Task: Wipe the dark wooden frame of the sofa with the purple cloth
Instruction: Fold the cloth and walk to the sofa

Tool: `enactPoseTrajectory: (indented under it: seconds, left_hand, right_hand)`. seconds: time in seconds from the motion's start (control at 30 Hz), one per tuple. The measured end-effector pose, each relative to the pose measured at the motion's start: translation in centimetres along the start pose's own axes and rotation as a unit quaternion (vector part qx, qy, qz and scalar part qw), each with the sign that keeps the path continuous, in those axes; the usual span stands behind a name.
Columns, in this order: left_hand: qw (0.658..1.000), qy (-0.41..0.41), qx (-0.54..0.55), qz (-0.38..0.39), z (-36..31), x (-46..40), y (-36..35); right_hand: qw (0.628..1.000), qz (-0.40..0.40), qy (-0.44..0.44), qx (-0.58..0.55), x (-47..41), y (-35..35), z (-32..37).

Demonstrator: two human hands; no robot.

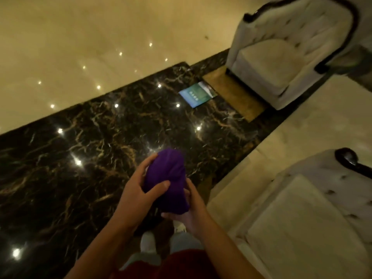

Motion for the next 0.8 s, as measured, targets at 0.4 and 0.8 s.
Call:
enactPoseTrajectory:
  seconds: [0.4,0.8]
  left_hand:
    - [0.938,-0.156,-0.263,0.164,-4.3,-0.3,-13.8]
    - [0.945,-0.151,-0.140,0.252,-6.7,-7.8,-35.2]
  right_hand:
    - [0.962,0.014,0.265,-0.063,7.7,7.9,10.8]
    - [0.919,-0.161,0.360,-0.014,13.9,27.8,22.5]
Point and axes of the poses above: each hand's wrist, its own x-axis away from the middle knuckle, its own y-axis out of the back of the hand, z = x × y, the point moved 8 cm from there along -x, towards the middle knuckle, and after that the axes turned 1 degree about -z, right-handed, at the moved point
